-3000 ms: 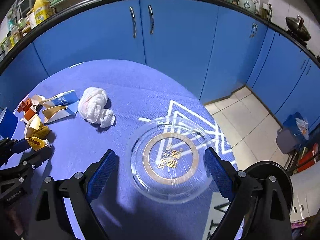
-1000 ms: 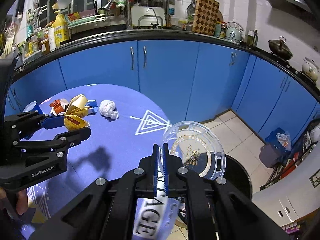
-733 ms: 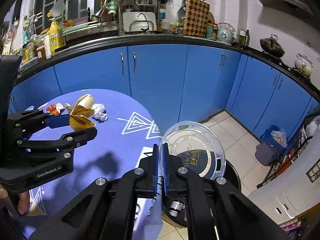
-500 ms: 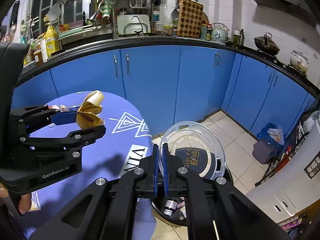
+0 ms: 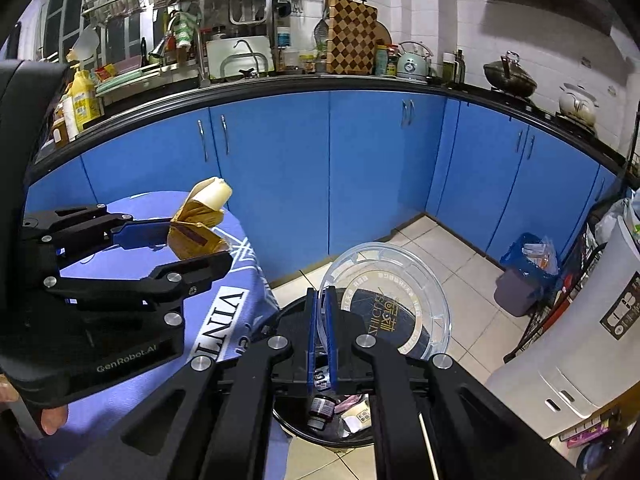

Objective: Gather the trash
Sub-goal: 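Carry the yellow bag and clear lid over the black bin with both tools, then open the left tool to drop the yellow bag while the right tool releases the lid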

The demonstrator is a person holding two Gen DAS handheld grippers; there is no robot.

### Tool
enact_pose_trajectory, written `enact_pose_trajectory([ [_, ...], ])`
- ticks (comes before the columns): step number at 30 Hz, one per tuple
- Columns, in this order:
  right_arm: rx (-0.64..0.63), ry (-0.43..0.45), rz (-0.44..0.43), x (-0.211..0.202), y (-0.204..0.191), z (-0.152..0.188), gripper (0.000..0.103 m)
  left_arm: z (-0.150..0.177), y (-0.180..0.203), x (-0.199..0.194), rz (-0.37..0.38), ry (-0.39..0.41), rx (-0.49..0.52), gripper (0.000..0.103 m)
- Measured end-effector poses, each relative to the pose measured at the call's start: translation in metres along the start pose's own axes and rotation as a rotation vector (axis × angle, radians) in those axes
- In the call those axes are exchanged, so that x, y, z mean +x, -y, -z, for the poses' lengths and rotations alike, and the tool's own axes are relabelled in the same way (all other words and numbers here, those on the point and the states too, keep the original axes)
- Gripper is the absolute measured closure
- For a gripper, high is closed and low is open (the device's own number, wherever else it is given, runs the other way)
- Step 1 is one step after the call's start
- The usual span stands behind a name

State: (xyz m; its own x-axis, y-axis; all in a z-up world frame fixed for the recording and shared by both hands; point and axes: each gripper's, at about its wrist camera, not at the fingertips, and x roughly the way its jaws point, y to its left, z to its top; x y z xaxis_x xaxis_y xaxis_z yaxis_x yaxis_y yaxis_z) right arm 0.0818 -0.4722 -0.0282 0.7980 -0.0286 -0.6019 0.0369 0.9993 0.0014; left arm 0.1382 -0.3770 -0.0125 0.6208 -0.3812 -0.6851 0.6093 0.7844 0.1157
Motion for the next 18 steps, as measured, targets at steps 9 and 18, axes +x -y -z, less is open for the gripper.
enact_pose_trajectory([
  [9, 0.029, 0.004, 0.004, 0.002, 0.013, 0.002, 0.098, -0.014, 0.014, 0.01, 0.009, 0.008, 0.024, 0.055],
  [18, 0.056, 0.003, 0.016, 0.003, 0.023, 0.003, 0.098, -0.023, 0.02, 0.019, 0.018, -0.002, 0.02, 0.052],
])
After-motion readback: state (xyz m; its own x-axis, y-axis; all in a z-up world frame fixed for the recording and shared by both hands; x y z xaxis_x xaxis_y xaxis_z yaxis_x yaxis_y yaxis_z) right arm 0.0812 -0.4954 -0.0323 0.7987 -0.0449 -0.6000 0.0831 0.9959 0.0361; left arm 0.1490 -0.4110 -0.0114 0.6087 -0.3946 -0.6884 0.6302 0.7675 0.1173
